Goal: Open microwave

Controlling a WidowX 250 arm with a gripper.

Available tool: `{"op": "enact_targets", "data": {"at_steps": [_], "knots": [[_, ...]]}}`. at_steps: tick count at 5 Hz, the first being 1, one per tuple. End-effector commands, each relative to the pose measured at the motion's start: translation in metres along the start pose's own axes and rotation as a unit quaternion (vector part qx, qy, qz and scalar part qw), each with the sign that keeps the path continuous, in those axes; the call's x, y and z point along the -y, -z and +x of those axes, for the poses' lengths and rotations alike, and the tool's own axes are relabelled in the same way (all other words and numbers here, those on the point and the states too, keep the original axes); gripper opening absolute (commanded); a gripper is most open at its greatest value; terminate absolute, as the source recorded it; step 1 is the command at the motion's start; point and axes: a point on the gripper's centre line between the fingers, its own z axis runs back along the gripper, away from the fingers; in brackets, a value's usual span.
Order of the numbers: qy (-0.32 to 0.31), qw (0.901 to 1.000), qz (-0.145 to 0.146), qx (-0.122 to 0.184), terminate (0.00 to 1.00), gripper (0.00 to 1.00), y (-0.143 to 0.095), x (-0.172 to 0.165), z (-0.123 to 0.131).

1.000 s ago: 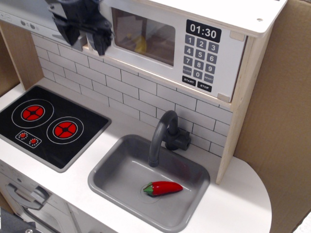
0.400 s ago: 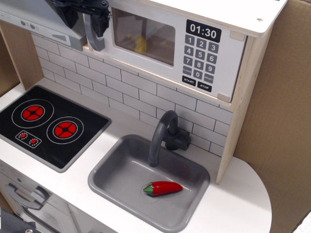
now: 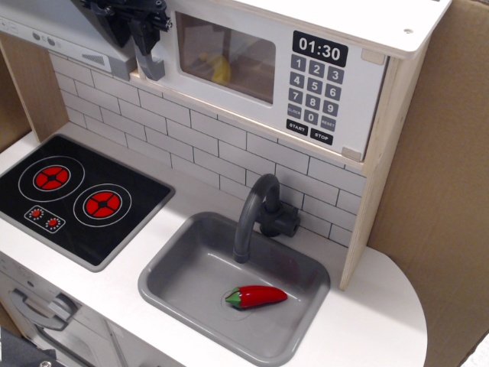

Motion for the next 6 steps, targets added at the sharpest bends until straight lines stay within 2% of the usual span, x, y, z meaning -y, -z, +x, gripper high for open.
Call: {"op": "enact_targets", "data": {"at_steps": [1,4,5,6], "knots": [[0.034,0.9991,-0.002,0.023,0.00,0.00,-0.018,-0.005,0.007],[0.100,0.9946,-0.027,0.006,0.00,0.00,-0.038,0.016,-0.055],[0.088,0.9951,-0.046,-0.005,0.00,1.00,-0.059,0.029,-0.068],[0.055,0.9960,-0.067,-0.023,0.00,1.00,-0.085,0.040,-0.056]]}}
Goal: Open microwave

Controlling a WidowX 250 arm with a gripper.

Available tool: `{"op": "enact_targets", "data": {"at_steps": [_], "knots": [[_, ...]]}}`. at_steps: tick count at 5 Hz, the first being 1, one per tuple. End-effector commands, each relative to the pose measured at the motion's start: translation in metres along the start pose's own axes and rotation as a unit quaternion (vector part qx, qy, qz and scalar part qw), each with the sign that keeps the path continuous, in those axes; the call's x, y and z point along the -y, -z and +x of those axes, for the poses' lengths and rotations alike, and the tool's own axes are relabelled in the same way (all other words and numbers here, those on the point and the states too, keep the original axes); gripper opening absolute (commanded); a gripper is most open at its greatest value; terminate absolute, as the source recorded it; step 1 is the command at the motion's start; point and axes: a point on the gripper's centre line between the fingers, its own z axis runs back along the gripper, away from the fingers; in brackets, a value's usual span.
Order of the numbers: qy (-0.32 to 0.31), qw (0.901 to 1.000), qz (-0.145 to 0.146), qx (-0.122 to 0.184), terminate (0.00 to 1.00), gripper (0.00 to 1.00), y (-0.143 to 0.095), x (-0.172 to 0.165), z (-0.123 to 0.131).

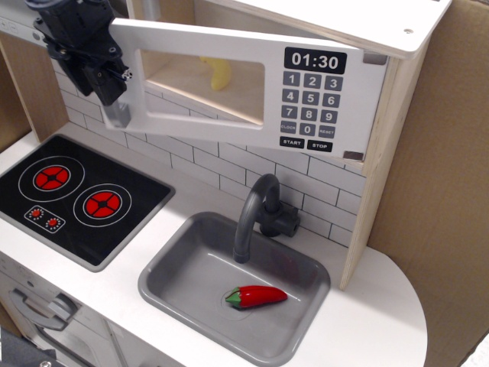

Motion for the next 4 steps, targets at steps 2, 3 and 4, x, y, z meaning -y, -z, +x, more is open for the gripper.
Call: {"op": "enact_targets", "data": {"at_steps": [2,3,4], "knots": [[-0.090,0.9941,-0.044,0.042,0.00,1.00,-0.073,0.014,0.078],[-0.127,0.9895,-0.055,0.042,0.00,1.00,-0.074,0.003,0.099],[-0.133,0.9900,-0.035,0.031,0.00,1.00,-0.058,-0.002,0.100]]}}
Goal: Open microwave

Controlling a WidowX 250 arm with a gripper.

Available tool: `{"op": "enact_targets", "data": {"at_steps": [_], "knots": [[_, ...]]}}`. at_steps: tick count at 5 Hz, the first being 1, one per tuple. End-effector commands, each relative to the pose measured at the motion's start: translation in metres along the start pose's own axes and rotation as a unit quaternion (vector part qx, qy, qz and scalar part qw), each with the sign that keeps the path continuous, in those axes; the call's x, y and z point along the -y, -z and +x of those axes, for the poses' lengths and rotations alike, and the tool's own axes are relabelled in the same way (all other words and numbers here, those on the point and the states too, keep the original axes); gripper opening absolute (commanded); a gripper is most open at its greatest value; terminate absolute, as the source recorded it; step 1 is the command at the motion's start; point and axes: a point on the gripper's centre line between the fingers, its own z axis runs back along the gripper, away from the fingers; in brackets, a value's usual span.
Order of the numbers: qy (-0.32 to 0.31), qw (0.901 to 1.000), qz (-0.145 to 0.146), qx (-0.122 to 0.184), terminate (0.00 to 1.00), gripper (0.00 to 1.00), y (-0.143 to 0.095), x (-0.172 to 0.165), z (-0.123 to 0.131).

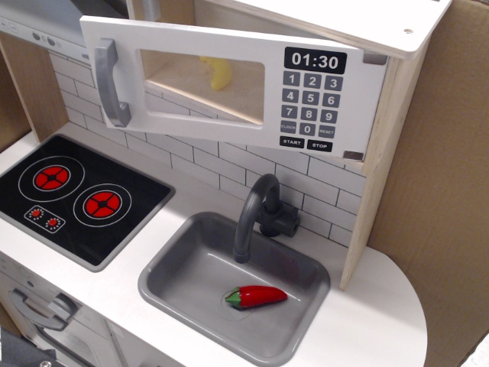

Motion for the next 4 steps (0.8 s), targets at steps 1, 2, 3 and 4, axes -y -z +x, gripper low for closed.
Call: {"op": "enact_targets", "data": {"at_steps": [1,2,3,4], "knots": [[0.018,0.9973,0.071,0.008,0.00,1.00,0.014,-0.014,0.004],[0.028,0.9948,0.098,-0.007,0.00,1.00,0.031,-0.017,-0.005],[0.052,0.9916,0.114,-0.033,0.00,1.00,0.048,-0.009,-0.019],[0.075,0.9904,0.111,-0.034,0.00,1.00,0.052,0.006,-0.042]]}}
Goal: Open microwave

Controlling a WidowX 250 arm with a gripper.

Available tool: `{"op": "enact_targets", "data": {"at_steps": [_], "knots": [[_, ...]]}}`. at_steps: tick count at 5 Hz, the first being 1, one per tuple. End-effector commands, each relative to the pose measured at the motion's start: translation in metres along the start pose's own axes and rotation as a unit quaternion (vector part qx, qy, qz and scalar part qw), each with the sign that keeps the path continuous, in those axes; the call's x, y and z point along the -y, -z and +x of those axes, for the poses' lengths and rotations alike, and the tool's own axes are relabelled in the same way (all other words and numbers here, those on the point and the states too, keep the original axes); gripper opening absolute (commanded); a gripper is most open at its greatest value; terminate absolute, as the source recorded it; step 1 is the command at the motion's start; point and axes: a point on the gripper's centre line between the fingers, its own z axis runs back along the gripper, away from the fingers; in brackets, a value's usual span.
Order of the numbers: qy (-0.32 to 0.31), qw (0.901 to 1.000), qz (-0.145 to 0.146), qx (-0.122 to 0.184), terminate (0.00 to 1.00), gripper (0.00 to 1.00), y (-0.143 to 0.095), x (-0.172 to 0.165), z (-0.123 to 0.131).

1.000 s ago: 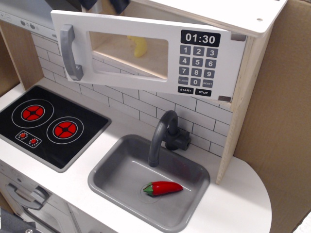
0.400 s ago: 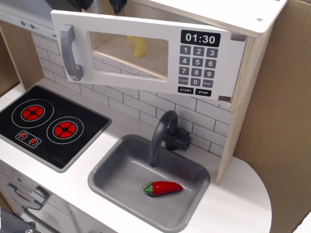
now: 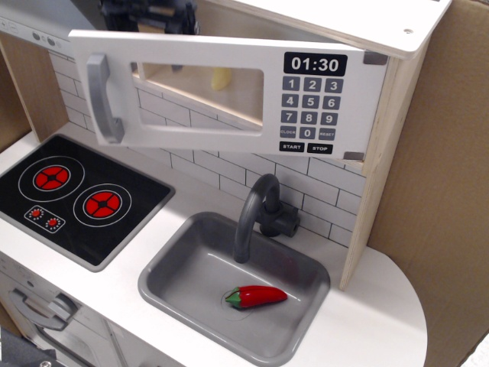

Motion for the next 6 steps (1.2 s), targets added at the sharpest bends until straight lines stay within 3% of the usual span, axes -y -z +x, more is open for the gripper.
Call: {"op": "enact_targets", "data": {"at_steps": [1,3,4,5,6], "knots": [[0.059,0.9978,0.005,0.029,0.00,1.00,-0.014,0.029,-0.034],[0.071,0.9968,-0.007,0.035,0.00,1.00,0.000,0.049,-0.059],[0.054,0.9977,-0.030,0.028,0.00,1.00,-0.007,0.046,-0.064],[0.054,0.9977,-0.030,0.028,0.00,1.00,-0.007,0.046,-0.064],[0.054,0.9977,-0.030,0.028,1.00,1.00,-0.007,0.046,-0.064]]}}
